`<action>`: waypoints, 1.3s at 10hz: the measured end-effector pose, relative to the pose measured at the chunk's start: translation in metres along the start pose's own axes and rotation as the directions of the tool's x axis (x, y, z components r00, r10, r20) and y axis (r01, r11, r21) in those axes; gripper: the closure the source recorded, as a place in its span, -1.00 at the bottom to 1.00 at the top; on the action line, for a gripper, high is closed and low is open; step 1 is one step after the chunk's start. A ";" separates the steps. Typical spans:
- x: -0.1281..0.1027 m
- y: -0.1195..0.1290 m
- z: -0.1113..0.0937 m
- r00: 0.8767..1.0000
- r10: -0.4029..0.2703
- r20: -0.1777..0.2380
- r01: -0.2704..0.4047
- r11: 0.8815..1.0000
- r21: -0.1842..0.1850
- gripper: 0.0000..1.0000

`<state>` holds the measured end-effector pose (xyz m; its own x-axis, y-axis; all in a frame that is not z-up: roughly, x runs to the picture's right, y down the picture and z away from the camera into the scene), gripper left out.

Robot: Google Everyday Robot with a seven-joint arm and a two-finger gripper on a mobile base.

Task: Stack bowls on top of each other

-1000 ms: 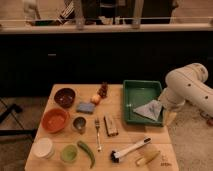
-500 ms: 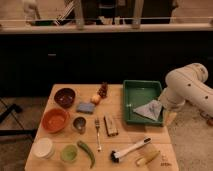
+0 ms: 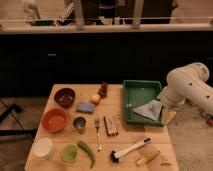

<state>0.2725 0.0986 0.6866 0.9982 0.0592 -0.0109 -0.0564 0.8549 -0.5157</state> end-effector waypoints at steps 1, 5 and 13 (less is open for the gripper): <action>-0.018 -0.009 -0.002 1.000 -0.001 0.029 0.001 1.000 0.013 -0.60; -0.090 -0.046 -0.015 0.989 0.057 0.135 -0.060 0.998 0.017 -0.60; -0.115 -0.059 -0.012 0.981 0.111 0.156 -0.104 0.993 -0.053 -0.60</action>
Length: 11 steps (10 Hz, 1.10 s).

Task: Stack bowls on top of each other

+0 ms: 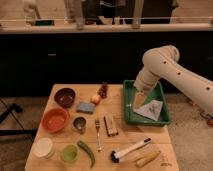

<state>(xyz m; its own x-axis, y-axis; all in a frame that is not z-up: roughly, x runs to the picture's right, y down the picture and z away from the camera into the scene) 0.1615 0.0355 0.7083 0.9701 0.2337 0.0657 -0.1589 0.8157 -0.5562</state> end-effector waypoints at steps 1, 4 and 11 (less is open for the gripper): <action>0.001 0.000 0.000 1.000 0.003 0.000 -0.003 1.000 0.001 -0.60; -0.015 -0.007 0.005 1.000 0.012 0.011 -0.012 1.000 0.019 -0.60; -0.166 -0.038 0.036 0.998 0.001 0.061 -0.006 0.996 0.089 -0.60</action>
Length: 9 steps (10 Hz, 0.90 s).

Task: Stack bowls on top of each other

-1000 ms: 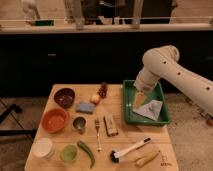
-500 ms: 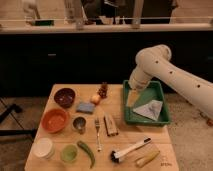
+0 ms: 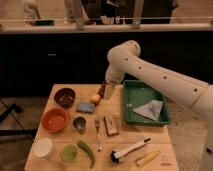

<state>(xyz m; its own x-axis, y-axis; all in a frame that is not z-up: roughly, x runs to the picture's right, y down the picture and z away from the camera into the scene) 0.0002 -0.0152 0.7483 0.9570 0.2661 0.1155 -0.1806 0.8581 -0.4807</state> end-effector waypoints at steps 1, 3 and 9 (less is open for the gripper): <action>-0.017 -0.003 0.005 1.000 -0.004 0.003 0.004 1.000 0.008 -0.60; -0.059 -0.010 0.018 1.000 -0.018 0.009 0.018 1.000 0.021 -0.60; -0.100 -0.018 0.038 1.000 -0.026 0.003 0.026 1.000 0.016 -0.60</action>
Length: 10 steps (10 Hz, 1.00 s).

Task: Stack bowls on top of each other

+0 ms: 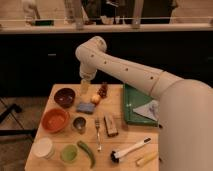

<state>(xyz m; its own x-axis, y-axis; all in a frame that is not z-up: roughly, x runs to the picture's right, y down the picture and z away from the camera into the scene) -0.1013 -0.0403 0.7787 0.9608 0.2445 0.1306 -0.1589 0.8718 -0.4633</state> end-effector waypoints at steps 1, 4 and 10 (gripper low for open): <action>-0.001 0.000 0.000 1.000 -0.001 0.001 0.001 1.000 -0.001 -0.60; 0.000 0.000 0.002 1.000 0.015 0.002 -0.015 1.000 0.015 -0.60; -0.029 -0.018 0.047 1.000 0.004 -0.016 -0.003 0.998 0.064 -0.60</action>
<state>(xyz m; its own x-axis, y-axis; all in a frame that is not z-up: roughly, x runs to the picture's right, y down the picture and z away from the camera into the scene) -0.1374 -0.0433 0.8246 0.9636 0.2415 0.1147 -0.1762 0.8964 -0.4067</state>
